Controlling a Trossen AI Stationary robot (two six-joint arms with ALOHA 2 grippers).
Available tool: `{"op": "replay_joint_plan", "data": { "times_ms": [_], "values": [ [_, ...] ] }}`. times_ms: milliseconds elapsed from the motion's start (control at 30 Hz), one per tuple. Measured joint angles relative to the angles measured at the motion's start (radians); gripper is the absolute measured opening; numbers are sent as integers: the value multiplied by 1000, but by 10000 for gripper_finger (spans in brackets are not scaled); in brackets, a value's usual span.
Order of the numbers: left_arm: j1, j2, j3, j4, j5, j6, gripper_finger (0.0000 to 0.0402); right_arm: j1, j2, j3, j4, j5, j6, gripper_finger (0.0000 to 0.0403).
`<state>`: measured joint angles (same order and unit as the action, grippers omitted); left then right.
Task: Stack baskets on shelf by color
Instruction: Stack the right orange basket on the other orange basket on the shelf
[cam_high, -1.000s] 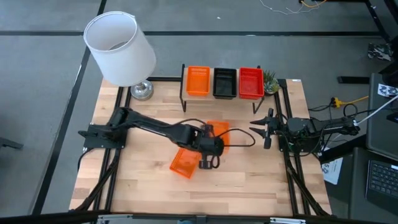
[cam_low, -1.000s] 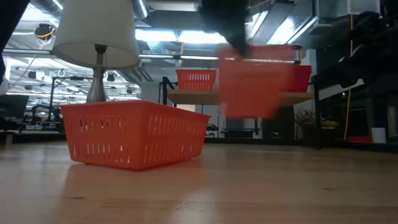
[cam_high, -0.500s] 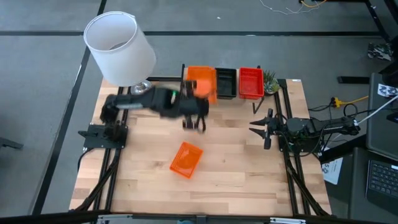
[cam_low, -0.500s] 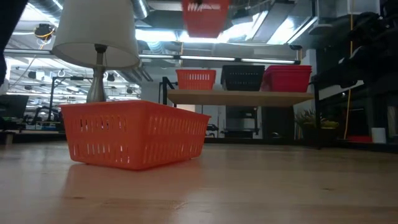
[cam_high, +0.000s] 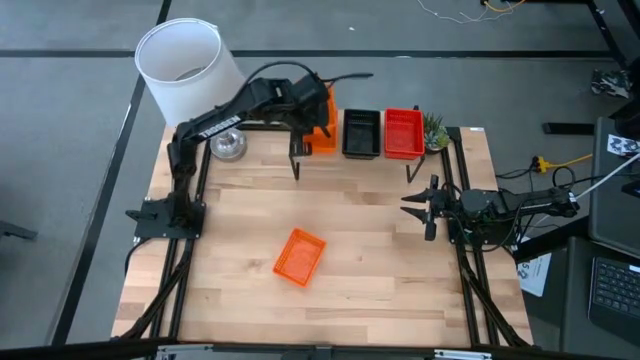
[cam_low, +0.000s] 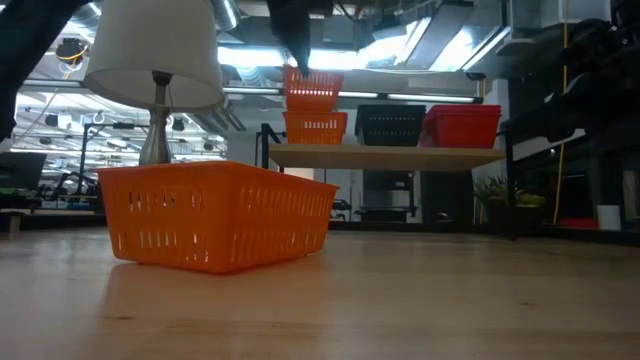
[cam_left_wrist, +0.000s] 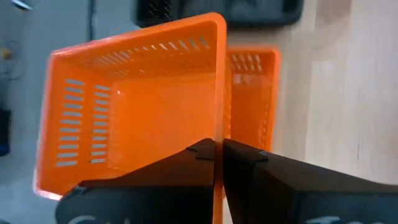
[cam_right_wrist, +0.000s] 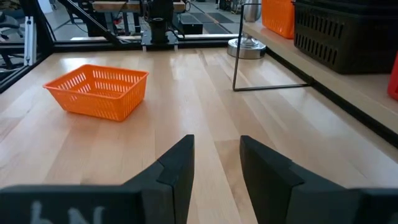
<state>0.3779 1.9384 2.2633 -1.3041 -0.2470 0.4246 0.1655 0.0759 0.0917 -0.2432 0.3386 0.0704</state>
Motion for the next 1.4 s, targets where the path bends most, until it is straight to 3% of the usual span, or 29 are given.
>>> {"op": "replay_joint_plan", "data": {
  "times_ms": [167,1167,1400],
  "values": [
    [6,1,-48,53,48,37,0,0,0,0,0,0,0,131],
    [-40,8,-86,62,4,-83,0,0,0,0,-1,0,0,131],
    [-60,8,-86,63,4,-91,31,0,0,0,-1,0,0,131]
  ]
}}
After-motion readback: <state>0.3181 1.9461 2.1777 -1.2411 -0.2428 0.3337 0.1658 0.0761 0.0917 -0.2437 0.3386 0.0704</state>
